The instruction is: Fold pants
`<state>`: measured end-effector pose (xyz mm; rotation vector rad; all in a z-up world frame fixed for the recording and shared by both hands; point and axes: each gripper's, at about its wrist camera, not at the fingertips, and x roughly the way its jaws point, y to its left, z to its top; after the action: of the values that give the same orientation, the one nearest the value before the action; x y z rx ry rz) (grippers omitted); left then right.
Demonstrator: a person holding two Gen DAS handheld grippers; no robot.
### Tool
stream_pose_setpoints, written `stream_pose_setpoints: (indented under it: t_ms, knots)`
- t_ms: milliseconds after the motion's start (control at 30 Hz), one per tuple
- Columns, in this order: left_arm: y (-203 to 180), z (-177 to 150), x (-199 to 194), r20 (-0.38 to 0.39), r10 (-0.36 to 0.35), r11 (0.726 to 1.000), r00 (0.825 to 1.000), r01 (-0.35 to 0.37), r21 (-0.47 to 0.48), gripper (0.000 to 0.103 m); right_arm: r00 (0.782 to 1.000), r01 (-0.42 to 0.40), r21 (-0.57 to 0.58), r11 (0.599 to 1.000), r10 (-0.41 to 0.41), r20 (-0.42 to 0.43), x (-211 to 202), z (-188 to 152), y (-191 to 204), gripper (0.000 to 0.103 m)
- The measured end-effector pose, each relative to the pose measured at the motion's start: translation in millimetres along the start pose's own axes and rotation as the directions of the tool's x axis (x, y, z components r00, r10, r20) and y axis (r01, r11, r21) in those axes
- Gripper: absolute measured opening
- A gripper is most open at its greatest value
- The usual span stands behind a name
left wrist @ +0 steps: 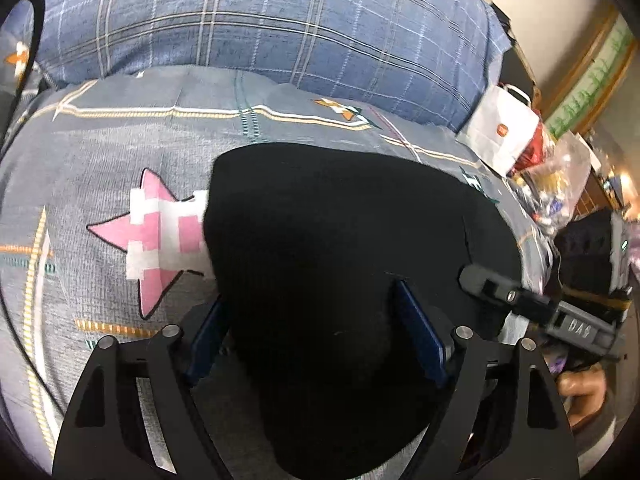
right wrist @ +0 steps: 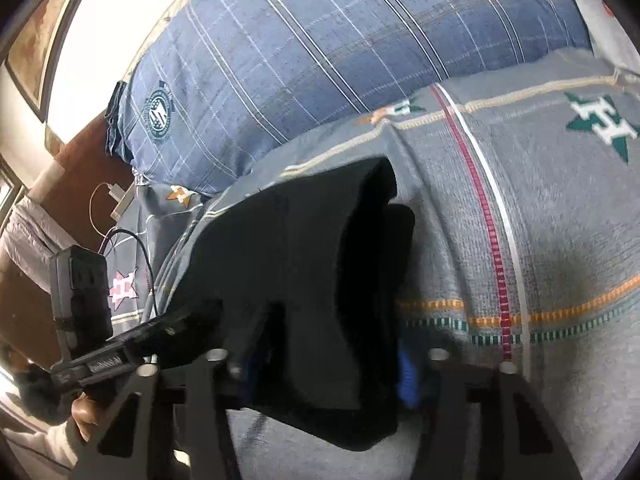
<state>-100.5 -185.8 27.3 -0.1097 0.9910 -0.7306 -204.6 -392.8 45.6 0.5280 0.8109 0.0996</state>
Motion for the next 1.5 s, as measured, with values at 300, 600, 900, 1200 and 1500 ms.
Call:
stream_pose_setpoints:
  t_ms: [300, 600, 900, 1200, 1500]
  knots:
    - [31, 46, -65, 0.127, 0.017, 1.0, 0.992, -0.018, 0.001, 0.076, 0.995, -0.071, -0.171, 0.983, 0.082, 0.054, 5, 44, 84, 0.043]
    - [126, 82, -64, 0.103, 0.186, 0.98, 0.977, -0.176, -0.096, 0.076, 0.992, -0.125, -0.192, 0.973, 0.12, -0.035, 117, 78, 133, 0.043]
    - [167, 72, -53, 0.053, 0.3, 0.945, 0.952, -0.289, -0.15, 0.079, 0.995, 0.024, -0.255, 0.967, -0.047, -0.086, 143, 62, 121, 0.05]
    - [126, 86, -63, 0.165, 0.428, 0.904, 0.889, -0.424, -0.059, 0.079, 0.999, 0.034, -0.366, 0.93, -0.034, 0.009, 110, 76, 167, 0.05]
    - [113, 90, -34, 0.149, 0.461, 0.883, 0.875, -0.469, 0.028, 0.079, 0.993, 0.069, -0.483, 0.873, -0.106, -0.049, 157, 72, 174, 0.05]
